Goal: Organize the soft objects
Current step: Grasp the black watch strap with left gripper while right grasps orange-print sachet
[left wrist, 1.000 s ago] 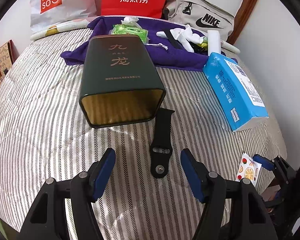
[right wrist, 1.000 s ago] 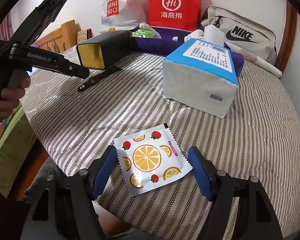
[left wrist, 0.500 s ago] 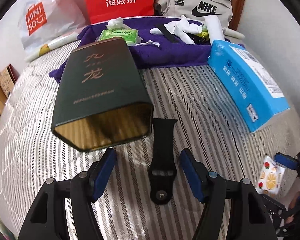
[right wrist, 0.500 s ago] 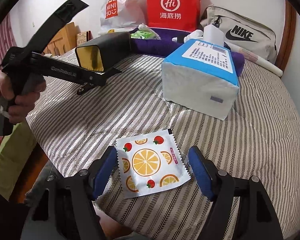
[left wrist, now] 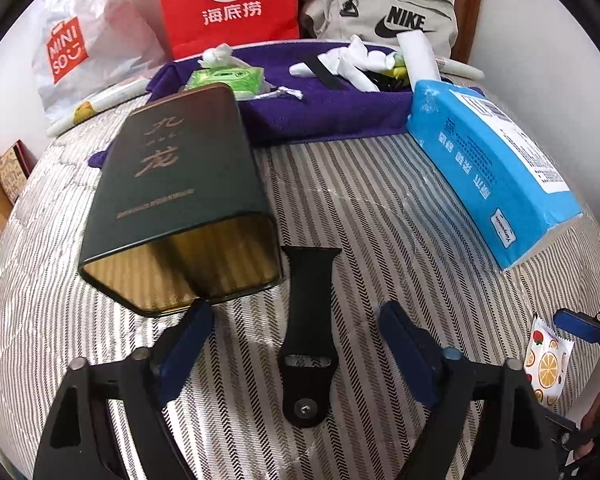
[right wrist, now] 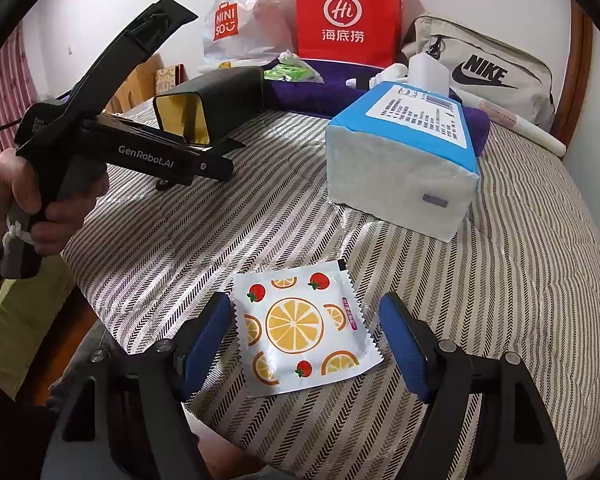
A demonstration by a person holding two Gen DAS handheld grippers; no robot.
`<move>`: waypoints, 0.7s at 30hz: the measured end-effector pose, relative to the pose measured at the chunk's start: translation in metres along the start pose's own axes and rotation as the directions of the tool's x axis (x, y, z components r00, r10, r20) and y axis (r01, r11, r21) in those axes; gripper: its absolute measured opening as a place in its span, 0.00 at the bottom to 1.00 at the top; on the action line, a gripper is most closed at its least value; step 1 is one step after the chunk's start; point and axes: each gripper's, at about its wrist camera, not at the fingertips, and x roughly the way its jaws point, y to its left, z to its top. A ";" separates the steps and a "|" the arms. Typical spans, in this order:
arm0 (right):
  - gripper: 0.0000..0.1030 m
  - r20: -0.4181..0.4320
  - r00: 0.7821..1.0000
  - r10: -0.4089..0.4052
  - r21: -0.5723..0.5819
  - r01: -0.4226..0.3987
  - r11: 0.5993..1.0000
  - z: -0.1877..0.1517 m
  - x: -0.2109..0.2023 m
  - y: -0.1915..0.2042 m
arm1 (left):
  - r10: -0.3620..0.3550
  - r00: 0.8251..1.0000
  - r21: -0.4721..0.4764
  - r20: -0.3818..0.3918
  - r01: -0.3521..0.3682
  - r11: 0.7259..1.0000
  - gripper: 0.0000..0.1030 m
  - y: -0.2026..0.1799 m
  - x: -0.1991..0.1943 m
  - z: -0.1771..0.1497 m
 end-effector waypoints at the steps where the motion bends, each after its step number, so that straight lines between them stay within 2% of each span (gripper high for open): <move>1: 0.73 -0.001 1.000 -0.004 -0.003 0.004 1.000 0.000 0.000 0.000 | -0.001 1.000 0.000 0.003 0.001 1.000 0.69 0.001 -0.002 -0.001; 3: 0.70 -0.005 1.000 -0.011 0.000 0.011 1.000 0.001 0.000 0.000 | 0.000 1.000 -0.007 0.008 0.000 1.000 0.48 0.003 -0.007 -0.001; 4: 0.69 -0.006 1.000 -0.016 0.001 0.016 1.000 0.001 -0.001 0.000 | -0.007 1.000 -0.004 0.008 0.007 1.000 0.31 0.002 -0.008 -0.001; 5: 0.67 -0.007 1.000 -0.020 0.001 0.020 1.000 0.001 -0.001 0.000 | -0.027 1.000 0.008 0.005 0.027 1.000 0.20 0.001 -0.010 -0.002; 9: 0.56 -0.015 1.000 -0.025 -0.008 0.025 1.000 0.002 -0.003 0.001 | -0.022 0.999 0.065 0.033 0.020 0.998 0.20 -0.005 -0.012 -0.007; 10: 0.55 -0.017 0.999 -0.027 -0.015 0.027 1.000 0.002 -0.004 0.003 | -0.035 0.999 0.048 0.032 0.034 0.998 0.20 -0.002 -0.012 -0.007; 13: 0.51 -0.014 1.000 -0.022 -0.013 0.022 1.000 0.002 -0.004 0.004 | -0.110 0.994 -0.003 0.027 0.110 0.994 0.29 0.005 -0.011 -0.004; 15: 0.41 -0.009 1.000 -0.016 -0.002 0.016 1.000 0.004 -0.003 0.002 | -0.115 0.993 0.000 0.031 0.116 0.993 0.29 0.005 -0.010 -0.003; 19: 0.39 -0.019 1.000 0.002 0.029 -0.001 1.000 0.009 0.000 -0.001 | -0.078 0.995 0.054 0.058 0.075 0.996 0.23 0.000 -0.009 -0.006; 21: 0.39 -0.021 1.000 -0.004 0.028 0.004 1.000 0.011 0.001 -0.001 | -0.097 0.994 0.037 0.055 0.095 0.995 0.19 0.003 -0.010 -0.006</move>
